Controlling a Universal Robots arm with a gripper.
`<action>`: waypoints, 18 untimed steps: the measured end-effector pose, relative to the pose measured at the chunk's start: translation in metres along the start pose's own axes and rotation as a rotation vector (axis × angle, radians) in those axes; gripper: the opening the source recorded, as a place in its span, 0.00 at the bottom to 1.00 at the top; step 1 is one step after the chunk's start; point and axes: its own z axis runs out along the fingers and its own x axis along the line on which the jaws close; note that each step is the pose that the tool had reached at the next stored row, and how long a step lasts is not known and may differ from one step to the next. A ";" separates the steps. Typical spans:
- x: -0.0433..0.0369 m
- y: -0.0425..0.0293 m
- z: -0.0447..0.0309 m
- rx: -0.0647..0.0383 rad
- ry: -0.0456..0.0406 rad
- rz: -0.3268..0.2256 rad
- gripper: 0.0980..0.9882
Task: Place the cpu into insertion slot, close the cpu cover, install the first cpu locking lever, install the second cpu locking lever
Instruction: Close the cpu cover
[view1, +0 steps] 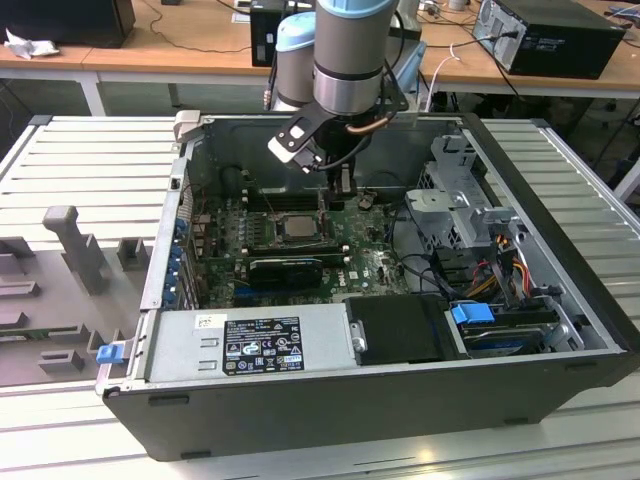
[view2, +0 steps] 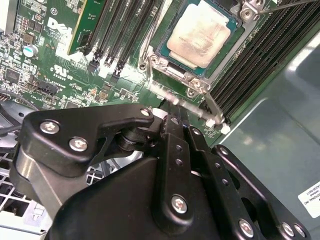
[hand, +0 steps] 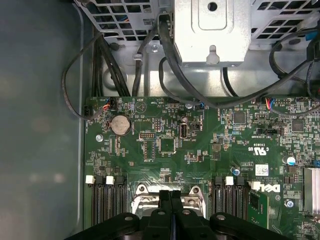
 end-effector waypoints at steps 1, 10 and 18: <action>0.0000 -0.0004 0.0000 0.000 0.0000 0.000 0.01; 0.0000 -0.0053 -0.0002 0.000 0.0000 0.000 0.01; 0.0000 -0.0091 -0.0003 0.000 0.0000 0.000 0.01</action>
